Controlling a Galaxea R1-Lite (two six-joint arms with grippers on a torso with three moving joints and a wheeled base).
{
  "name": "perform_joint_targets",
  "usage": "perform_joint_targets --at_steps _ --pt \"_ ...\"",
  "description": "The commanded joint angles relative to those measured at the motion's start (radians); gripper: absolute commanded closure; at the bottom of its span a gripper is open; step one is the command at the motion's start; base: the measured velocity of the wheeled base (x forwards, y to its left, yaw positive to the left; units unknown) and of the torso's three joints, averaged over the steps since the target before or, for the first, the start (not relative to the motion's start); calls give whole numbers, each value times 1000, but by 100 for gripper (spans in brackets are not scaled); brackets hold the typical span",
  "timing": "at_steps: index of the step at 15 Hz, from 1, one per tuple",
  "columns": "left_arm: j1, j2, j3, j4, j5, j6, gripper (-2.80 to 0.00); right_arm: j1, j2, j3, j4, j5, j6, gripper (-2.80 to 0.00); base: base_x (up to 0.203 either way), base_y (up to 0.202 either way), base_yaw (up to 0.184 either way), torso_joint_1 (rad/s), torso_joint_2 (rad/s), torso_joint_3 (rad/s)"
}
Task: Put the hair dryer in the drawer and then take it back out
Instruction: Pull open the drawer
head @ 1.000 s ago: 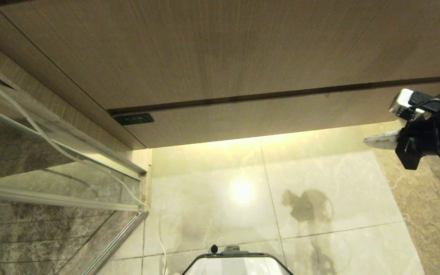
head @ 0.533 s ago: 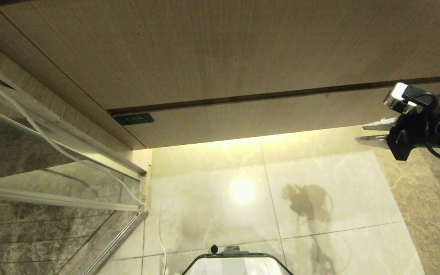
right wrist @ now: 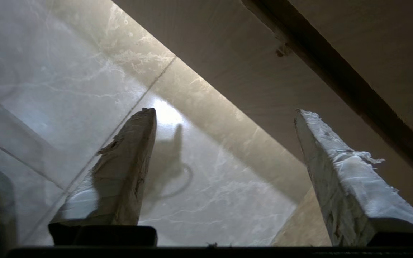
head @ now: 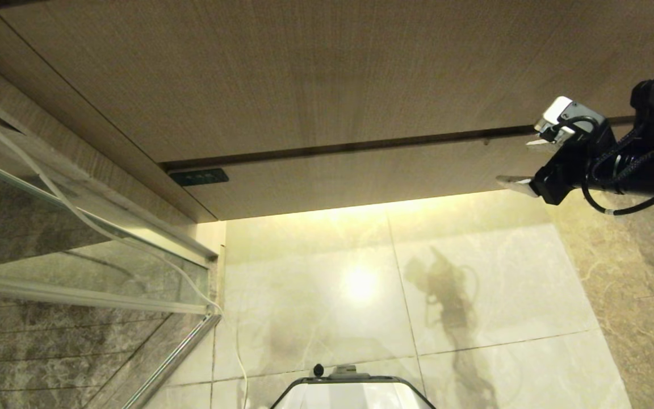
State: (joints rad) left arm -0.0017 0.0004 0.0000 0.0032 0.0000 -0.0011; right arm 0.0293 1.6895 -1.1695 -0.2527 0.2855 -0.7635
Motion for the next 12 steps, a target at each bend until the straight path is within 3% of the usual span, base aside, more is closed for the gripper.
perform_joint_targets --at_steps 1,3,7,12 --pt "0 0 2 0 0 0 0 6 14 13 -26 8 -160 -280 0 0 0 0 0 0" --pt "0 0 2 0 0 0 0 6 30 16 -88 10 -269 -280 0 0 0 0 0 0" --pt "0 0 2 0 0 0 0 6 53 13 -105 48 -314 -280 0 0 0 0 0 0" --pt "0 0 2 0 0 0 0 2 104 4 -101 170 -430 -280 0 0 0 0 0 0"
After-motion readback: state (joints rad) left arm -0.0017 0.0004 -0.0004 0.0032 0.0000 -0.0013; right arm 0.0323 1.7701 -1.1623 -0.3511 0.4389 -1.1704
